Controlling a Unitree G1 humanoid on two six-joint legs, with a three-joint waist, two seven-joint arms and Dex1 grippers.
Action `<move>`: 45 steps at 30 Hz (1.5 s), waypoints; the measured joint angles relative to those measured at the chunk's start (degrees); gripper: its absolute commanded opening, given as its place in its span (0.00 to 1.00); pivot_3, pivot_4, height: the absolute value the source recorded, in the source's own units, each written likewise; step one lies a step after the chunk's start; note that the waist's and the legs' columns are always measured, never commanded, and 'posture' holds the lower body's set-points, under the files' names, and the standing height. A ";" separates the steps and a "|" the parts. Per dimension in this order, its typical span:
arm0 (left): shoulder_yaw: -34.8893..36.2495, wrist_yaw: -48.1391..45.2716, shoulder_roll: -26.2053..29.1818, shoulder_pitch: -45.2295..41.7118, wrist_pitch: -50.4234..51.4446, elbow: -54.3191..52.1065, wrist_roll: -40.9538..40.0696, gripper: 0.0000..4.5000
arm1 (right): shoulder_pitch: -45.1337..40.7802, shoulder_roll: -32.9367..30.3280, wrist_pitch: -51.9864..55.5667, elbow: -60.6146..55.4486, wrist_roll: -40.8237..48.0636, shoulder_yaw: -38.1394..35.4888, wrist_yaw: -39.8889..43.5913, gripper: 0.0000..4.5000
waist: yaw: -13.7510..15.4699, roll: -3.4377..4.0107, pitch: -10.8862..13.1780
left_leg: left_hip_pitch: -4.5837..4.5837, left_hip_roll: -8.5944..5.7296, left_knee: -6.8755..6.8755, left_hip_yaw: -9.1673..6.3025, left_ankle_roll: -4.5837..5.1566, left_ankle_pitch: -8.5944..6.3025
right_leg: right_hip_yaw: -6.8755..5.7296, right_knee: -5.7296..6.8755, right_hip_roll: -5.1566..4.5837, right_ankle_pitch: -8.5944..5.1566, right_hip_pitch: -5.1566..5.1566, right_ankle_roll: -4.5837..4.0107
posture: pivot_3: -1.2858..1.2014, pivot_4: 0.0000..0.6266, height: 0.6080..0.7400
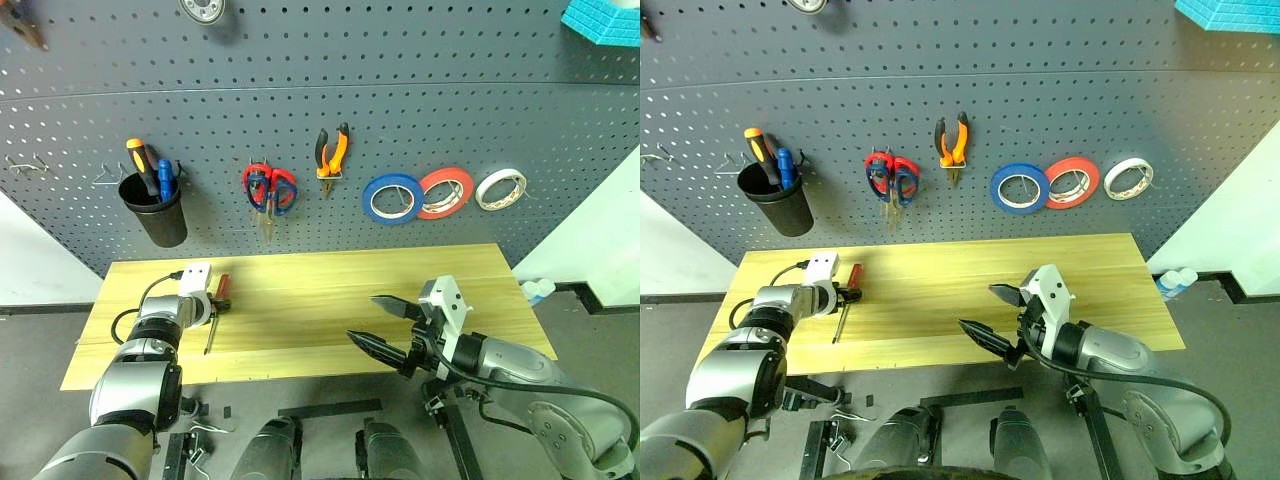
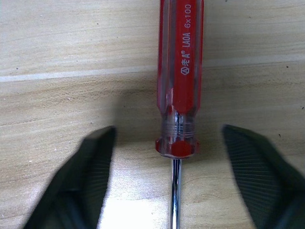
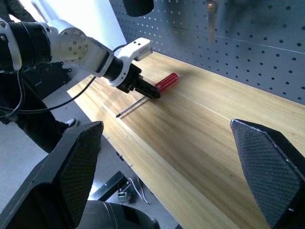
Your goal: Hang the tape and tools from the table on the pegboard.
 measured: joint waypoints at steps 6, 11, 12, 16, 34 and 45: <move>0.08 0.02 -0.02 0.00 -0.55 0.04 0.22 0.18 | 0.56 -0.01 0.35 -0.51 0.97 -0.06 -0.42 1.00 | 0.02 -0.12 0.42 | 0.00 0.00 0.00 0.00 0.00 0.00 | 0.01 -0.01 -0.02 0.00 -0.01 0.00 | 0.50 0.28 1.00; 0.08 -0.06 -0.08 0.00 -0.85 0.04 0.23 0.18 | 0.66 -0.02 0.80 -0.94 1.28 -0.08 -0.77 1.00 | 0.02 -0.06 0.56 | 0.00 0.00 -0.02 0.00 0.00 0.00 | 0.00 -0.01 -0.02 0.00 -0.01 0.00 | 0.50 0.28 1.00; 0.08 -0.10 -0.09 0.00 -0.84 0.03 0.23 0.18 | 0.66 -0.02 0.82 -0.94 1.35 -0.09 -0.82 1.00 | 0.02 -0.05 0.57 | 0.00 0.00 -0.02 0.00 0.00 0.00 | 0.01 -0.01 -0.02 0.00 -0.01 0.00 | 0.50 0.28 1.00; 0.03 -0.73 -0.11 0.02 -0.57 -0.20 0.25 0.18 | 0.64 -0.03 0.84 -0.94 1.45 -0.11 -1.03 1.00 | 0.02 -0.04 0.59 | 0.00 0.00 -0.02 0.00 0.00 0.00 | 0.00 -0.02 -0.02 0.00 -0.02 0.00 | 0.50 0.28 1.00; -5.05 -5.48 -0.92 19.19 14.27 -35.26 0.09 0.18 | 0.53 -7.03 1.15 -1.86 6.17 -8.96 3.68 1.00 | 0.19 0.23 0.69 | -0.01 0.02 -0.08 0.02 0.00 -0.02 | 0.04 -0.11 -0.08 -0.02 0.01 -0.03 | 0.50 0.25 1.00; -10.46 -6.97 -0.41 29.83 21.28 -55.39 0.02 0.18 | 0.42 -9.64 1.11 -1.86 6.62 -12.20 5.32 1.00 | 0.29 0.27 0.71 | -0.14 0.02 -0.11 0.02 0.01 -0.03 | 0.02 -0.18 -0.09 -0.02 -0.01 -0.04 | 0.51 0.22 1.00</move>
